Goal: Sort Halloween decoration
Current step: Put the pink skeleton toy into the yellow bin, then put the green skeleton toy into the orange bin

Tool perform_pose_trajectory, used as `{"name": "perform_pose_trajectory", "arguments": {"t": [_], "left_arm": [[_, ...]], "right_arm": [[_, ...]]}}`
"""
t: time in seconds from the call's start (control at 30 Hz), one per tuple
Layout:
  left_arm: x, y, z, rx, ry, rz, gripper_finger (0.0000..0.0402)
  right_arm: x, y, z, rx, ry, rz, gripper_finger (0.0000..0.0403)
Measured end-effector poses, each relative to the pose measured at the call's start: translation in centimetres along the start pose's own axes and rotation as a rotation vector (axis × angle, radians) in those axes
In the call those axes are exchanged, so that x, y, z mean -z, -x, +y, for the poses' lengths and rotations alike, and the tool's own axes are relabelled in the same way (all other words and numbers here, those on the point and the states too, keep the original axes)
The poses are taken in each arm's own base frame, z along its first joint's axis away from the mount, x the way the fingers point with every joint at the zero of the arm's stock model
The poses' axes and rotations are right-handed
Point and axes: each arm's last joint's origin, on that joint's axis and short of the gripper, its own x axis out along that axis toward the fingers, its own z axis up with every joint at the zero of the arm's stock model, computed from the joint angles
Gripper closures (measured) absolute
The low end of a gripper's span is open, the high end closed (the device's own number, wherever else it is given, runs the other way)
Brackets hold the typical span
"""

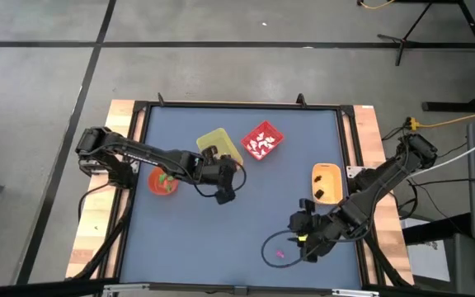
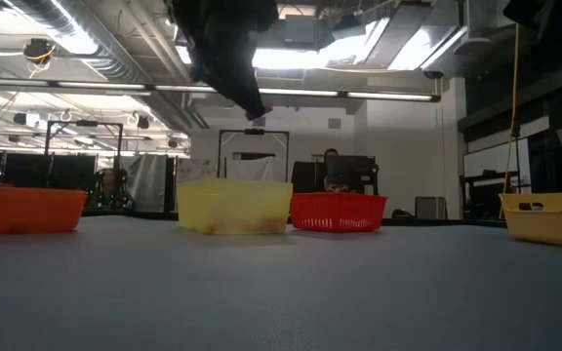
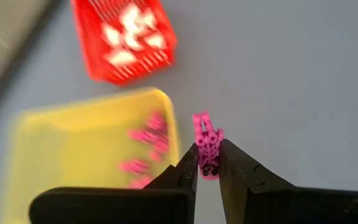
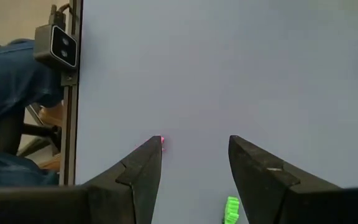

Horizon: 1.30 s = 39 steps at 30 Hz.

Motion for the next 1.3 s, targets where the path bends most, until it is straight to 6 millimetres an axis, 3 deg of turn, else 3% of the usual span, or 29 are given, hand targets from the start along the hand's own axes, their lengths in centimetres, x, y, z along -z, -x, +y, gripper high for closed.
{"name": "perform_pose_trajectory", "arguments": {"t": [0.17,0.5,0.87,1.3], "left_arm": [[-0.4,-0.3,0.8,-0.103,-0.127,-0.033,0.0376],[-1.2,-1.3,3.3,-0.16,-0.082,-0.016,0.0366],[-1.5,-1.7,4.4,-0.18,-0.084,-0.003,0.0275],[-1.4,-1.6,4.2,-0.172,-0.085,-0.003,0.0267]], "right_arm": [[0.0,0.0,0.0,-0.01,-0.053,0.012,0.0217],[0.7,-0.4,-0.1,0.0,-0.061,0.037,0.0217],[4.0,-2.7,-2.2,0.085,-0.061,0.152,0.0217],[7.1,-4.6,-4.3,0.148,-0.029,0.25,0.0217]]}}
